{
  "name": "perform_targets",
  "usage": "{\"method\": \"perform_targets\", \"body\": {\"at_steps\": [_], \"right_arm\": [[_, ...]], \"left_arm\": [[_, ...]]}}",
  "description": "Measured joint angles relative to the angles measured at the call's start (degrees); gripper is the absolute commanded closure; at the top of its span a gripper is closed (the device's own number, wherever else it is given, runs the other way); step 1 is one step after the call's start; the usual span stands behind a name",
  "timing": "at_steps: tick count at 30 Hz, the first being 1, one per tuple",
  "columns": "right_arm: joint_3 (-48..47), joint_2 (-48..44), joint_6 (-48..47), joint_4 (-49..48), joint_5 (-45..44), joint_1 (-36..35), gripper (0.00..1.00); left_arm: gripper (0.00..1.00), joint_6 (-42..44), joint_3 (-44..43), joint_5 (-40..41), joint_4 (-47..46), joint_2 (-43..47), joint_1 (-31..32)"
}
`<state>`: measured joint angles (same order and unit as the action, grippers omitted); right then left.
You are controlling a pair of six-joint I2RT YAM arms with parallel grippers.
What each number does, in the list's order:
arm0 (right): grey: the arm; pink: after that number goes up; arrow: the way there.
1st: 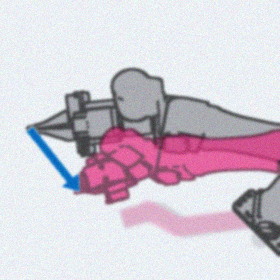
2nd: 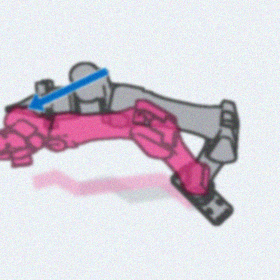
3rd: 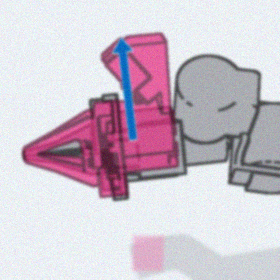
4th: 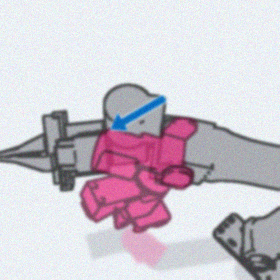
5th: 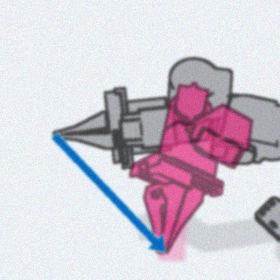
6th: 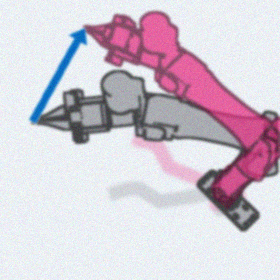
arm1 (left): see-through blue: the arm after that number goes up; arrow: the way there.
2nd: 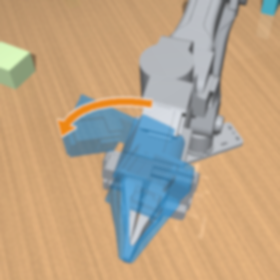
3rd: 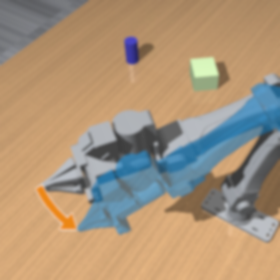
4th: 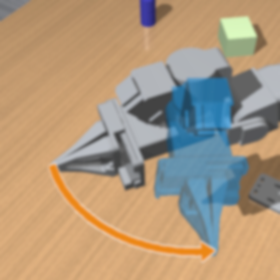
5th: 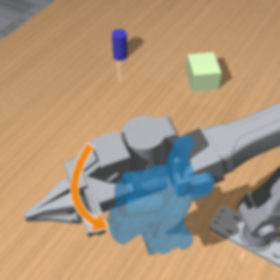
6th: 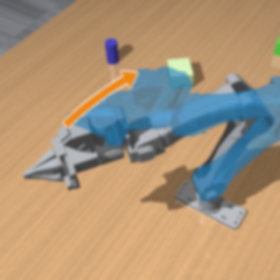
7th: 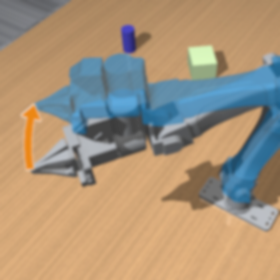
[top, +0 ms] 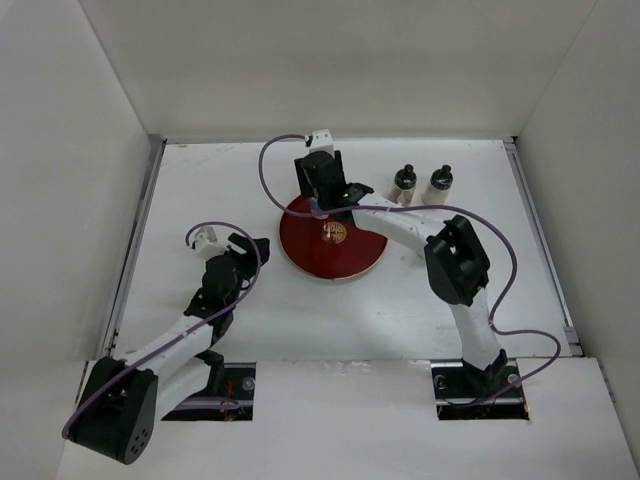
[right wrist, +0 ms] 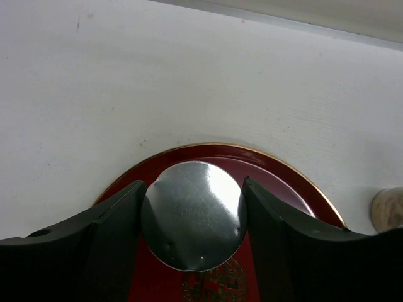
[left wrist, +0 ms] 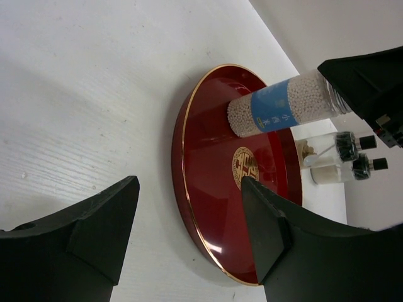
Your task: Organize the condiment bottles
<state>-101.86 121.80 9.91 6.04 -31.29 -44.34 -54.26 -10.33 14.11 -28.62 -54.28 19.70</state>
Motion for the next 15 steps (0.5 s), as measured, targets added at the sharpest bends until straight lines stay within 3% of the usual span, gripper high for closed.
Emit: {"method": "perform_targets", "body": {"at_steps": [3, 6, 10, 15], "right_arm": [[-0.1, 0.0, -0.2, 0.0, -0.3, 0.0, 0.18], [0.0, -0.1, -0.5, -1.0, -0.5, -0.3, 0.09], [4.5, -4.1, -0.5, -3.1, -0.2, -0.5, 0.07], [13.7, -15.6, -0.4, -4.7, 0.6, 2.3, 0.09]], "left_arm": [[0.36, 0.0, 0.0, -0.1, -0.5, -0.6, 0.3], [0.36, 0.0, 0.0, -0.1, -0.7, -0.7, 0.4], [0.36, 0.0, 0.0, -0.1, -0.8, -0.4, 0.3], [0.36, 0.0, 0.0, 0.0, -0.8, -0.1, 0.3]]}}
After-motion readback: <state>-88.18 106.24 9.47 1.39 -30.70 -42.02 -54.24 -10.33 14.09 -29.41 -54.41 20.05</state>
